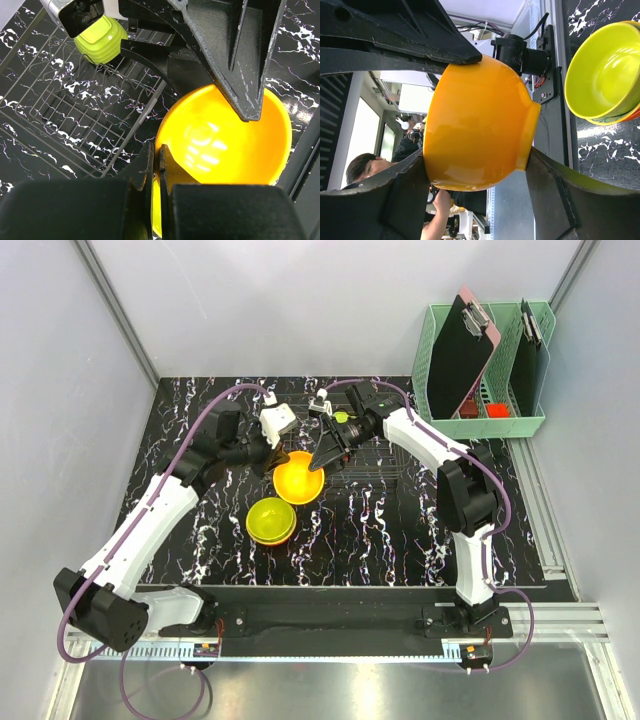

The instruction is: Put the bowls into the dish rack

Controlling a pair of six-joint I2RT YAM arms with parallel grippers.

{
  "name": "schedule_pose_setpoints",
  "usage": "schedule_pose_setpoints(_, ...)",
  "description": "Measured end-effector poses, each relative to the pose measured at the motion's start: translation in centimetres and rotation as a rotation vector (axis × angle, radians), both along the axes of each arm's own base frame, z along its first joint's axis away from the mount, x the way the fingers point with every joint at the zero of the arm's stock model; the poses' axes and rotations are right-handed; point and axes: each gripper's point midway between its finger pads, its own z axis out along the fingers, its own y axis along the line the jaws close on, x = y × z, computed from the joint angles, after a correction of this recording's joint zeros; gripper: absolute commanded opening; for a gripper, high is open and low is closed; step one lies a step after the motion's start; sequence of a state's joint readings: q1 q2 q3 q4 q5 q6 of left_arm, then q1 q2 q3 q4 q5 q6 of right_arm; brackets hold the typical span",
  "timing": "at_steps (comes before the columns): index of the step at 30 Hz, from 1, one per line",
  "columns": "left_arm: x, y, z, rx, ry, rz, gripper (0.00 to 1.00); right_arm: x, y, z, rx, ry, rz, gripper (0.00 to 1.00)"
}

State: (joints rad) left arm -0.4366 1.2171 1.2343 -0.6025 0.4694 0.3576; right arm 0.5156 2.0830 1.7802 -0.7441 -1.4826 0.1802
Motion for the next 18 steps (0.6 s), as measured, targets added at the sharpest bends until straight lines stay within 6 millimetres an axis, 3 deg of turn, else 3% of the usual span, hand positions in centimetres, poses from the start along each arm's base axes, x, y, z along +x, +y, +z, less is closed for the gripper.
schedule_pose_setpoints(5,0.2,-0.1,0.2,-0.008,-0.006,0.000,0.78,0.1,0.0,-0.1,-0.001,-0.006,-0.003,0.00)
schedule_pose_setpoints(6,0.2,-0.2,0.3,-0.014,-0.007,0.001,0.99,0.1,0.1,-0.1,-0.002,-0.008,-0.003,0.00)
schedule_pose_setpoints(13,0.8,0.3,1.0,-0.046,0.004,0.042,0.99,0.2,0.1,-0.1,0.001,-0.016,-0.004,0.00)
schedule_pose_setpoints(18,2.9,3.3,1.8,-0.075,-0.005,0.162,0.99,0.8,0.2,-1.7,-0.075,-0.079,-0.053,0.00)
